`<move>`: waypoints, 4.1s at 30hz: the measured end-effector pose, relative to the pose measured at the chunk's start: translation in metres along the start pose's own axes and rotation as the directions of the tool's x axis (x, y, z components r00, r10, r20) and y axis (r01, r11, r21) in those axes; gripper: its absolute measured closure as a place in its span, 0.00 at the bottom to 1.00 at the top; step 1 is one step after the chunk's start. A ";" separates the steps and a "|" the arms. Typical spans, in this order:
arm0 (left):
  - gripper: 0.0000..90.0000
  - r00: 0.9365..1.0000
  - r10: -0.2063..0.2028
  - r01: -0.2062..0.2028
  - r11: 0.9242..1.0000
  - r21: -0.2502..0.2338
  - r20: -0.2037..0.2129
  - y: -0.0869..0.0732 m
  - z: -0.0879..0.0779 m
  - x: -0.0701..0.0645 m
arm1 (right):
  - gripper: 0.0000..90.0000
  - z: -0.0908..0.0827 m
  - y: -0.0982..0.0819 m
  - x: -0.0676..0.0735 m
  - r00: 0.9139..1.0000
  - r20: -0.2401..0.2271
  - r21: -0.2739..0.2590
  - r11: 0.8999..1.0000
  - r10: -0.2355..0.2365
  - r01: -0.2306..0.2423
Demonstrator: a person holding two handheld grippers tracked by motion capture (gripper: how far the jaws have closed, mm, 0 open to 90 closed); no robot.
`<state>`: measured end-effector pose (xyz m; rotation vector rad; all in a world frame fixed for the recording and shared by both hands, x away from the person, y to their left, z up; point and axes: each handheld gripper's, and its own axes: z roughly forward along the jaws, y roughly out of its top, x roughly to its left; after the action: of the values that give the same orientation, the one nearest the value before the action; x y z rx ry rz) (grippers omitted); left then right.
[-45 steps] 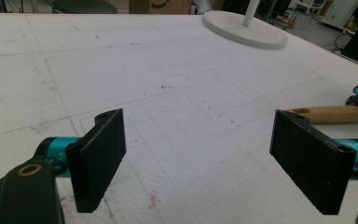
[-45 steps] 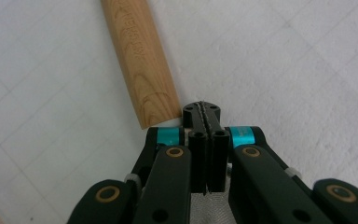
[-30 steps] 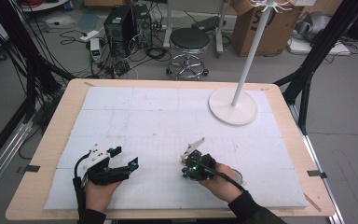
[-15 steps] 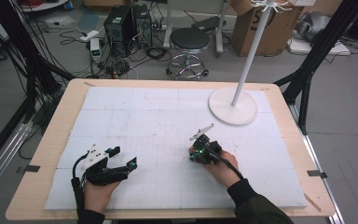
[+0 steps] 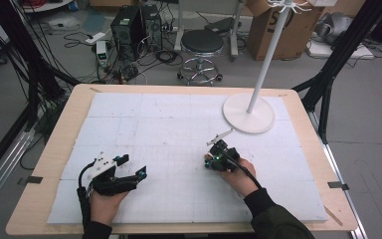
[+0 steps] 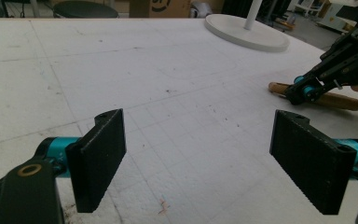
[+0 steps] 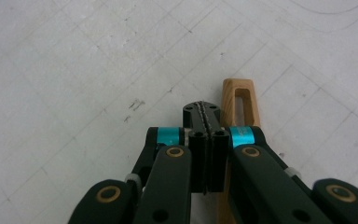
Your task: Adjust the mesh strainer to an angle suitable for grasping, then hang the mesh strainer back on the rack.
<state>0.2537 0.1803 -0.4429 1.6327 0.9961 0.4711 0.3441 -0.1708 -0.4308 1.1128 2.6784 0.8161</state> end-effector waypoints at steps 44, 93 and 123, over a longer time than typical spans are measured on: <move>0.21 1.000 0.017 -0.017 1.000 0.015 0.009 0.002 0.008 -0.009 | 0.54 -0.042 -0.053 -0.026 0.986 -0.110 -0.037 0.991 0.125 -0.130; 0.21 1.000 0.006 -0.006 1.000 0.008 -0.012 0.000 0.000 -0.005 | 0.76 -0.097 -0.048 -0.034 0.998 -0.043 -0.300 0.952 0.040 -0.052; 0.21 1.000 -0.007 0.007 1.000 -0.010 -0.019 -0.001 -0.002 -0.003 | 0.75 -0.201 -0.009 -0.081 0.980 -0.065 -0.862 0.484 0.189 -0.150</move>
<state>0.2506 0.1789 -0.4424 1.6183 1.0122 0.4866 0.3344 -0.3188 -0.2726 1.0399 1.6284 1.8550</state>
